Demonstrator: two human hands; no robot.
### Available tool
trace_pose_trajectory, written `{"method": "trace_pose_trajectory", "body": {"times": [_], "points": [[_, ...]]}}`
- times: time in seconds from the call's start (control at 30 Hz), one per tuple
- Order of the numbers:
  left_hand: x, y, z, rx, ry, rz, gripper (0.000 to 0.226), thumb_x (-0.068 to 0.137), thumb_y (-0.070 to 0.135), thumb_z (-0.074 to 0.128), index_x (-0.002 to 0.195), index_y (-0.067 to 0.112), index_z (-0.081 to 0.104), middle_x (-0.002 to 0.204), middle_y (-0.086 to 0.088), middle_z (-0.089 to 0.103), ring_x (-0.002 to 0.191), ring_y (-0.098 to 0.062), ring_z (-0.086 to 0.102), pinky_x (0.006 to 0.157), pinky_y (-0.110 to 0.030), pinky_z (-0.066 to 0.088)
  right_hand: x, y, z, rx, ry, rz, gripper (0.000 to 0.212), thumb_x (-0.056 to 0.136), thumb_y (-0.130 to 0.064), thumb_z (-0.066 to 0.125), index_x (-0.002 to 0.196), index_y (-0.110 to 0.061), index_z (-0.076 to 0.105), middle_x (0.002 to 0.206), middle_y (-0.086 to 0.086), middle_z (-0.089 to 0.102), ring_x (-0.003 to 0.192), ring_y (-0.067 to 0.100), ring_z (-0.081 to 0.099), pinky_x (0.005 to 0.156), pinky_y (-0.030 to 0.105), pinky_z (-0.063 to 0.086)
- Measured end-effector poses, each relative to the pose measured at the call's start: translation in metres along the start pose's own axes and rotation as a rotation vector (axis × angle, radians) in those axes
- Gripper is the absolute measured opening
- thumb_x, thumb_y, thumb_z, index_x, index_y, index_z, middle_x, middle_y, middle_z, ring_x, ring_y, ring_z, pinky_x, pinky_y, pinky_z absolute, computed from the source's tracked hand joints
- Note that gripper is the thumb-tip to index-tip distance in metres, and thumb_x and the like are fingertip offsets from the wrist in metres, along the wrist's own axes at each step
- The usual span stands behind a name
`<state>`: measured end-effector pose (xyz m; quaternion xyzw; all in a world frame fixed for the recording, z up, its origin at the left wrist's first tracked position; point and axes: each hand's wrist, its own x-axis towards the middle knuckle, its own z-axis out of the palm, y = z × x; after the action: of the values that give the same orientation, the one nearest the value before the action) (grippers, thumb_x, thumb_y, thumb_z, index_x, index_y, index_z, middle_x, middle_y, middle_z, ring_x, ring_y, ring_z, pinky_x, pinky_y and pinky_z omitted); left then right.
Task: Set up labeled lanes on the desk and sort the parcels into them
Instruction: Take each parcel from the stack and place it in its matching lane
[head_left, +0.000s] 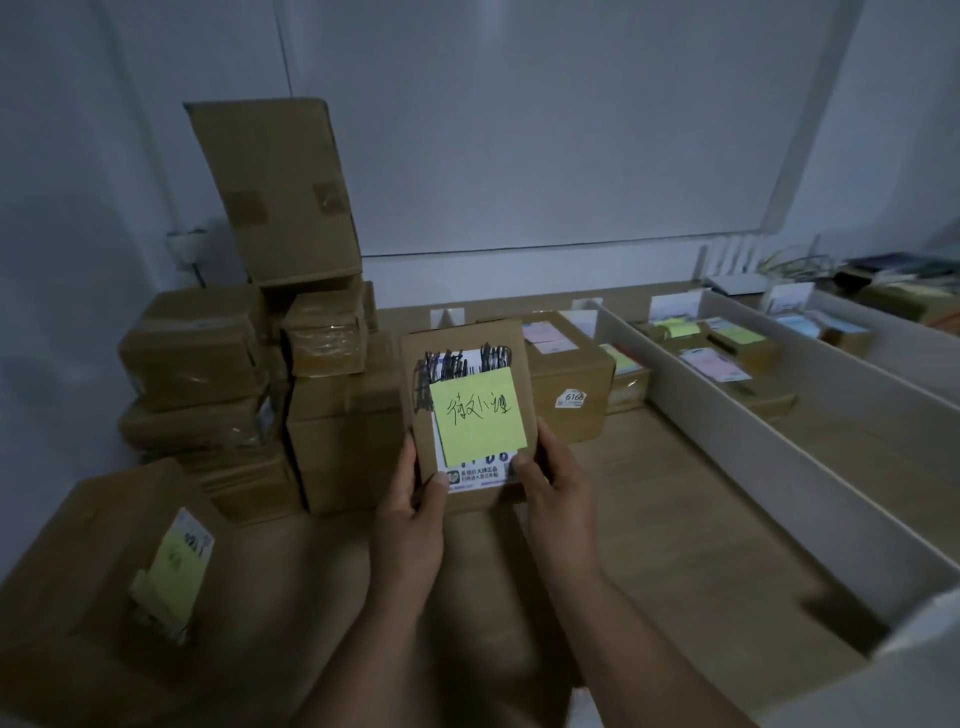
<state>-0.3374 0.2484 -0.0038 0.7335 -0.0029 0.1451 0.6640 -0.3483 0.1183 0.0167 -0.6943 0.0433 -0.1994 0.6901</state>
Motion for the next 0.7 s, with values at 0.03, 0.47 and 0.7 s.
{"method": "trace_pose_trajectory", "body": {"times": [0.03,0.47,0.7], "points": [[0.001,0.005,0.01,0.002,-0.011,0.014,0.057,0.095,0.015,0.052,0.145,0.033,0.031,0.132,0.014,0.054,0.115,-0.001,0.052,0.085,-0.012,0.039,0.006,-0.001,-0.008,0.007,0.004,0.002,0.047,0.089,-0.015,0.055,0.135,-0.024,0.053,0.125,-0.006,0.064,0.114,0.009,0.06,0.097,0.04,0.051],[0.013,0.031,0.193,-0.012,-0.009,0.011,0.059,0.093,0.022,0.055,0.145,0.034,0.032,0.138,0.006,0.053,0.12,-0.009,0.054,0.103,-0.037,0.043,0.109,0.0,-0.162,0.002,-0.001,-0.021,0.045,0.088,-0.016,0.054,0.133,-0.022,0.055,0.123,-0.007,0.065,0.114,0.008,0.059,0.099,0.043,0.048],[0.013,0.04,0.277,0.057,0.098,0.019,0.055,0.097,0.019,0.051,0.143,0.042,0.032,0.134,0.01,0.055,0.119,-0.009,0.054,0.102,-0.035,0.044,0.166,0.014,-0.228,-0.009,-0.072,-0.06,0.045,0.088,-0.016,0.055,0.132,-0.026,0.056,0.12,-0.01,0.066,0.113,0.009,0.06,0.098,0.044,0.049]]}}
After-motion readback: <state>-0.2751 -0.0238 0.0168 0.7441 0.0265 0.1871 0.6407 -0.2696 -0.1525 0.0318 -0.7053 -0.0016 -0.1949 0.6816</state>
